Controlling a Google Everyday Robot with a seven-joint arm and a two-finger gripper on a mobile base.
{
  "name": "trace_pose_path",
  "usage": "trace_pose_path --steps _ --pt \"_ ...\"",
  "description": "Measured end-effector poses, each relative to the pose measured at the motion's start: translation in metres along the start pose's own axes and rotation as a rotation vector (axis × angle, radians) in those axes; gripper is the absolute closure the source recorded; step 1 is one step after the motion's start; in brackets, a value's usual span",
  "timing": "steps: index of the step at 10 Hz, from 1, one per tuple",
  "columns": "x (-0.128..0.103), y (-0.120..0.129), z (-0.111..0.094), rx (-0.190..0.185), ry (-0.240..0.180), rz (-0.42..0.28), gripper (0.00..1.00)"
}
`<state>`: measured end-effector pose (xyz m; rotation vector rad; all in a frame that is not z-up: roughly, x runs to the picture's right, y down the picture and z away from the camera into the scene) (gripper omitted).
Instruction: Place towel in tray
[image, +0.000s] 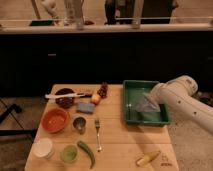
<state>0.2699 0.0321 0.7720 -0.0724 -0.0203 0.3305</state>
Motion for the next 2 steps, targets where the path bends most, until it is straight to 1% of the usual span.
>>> trace_pose_path --steps 1,2 --pt "0.0 0.0 0.0 0.0 0.0 0.0 0.41" --pt "0.0 0.0 0.0 0.0 0.0 0.0 0.31"
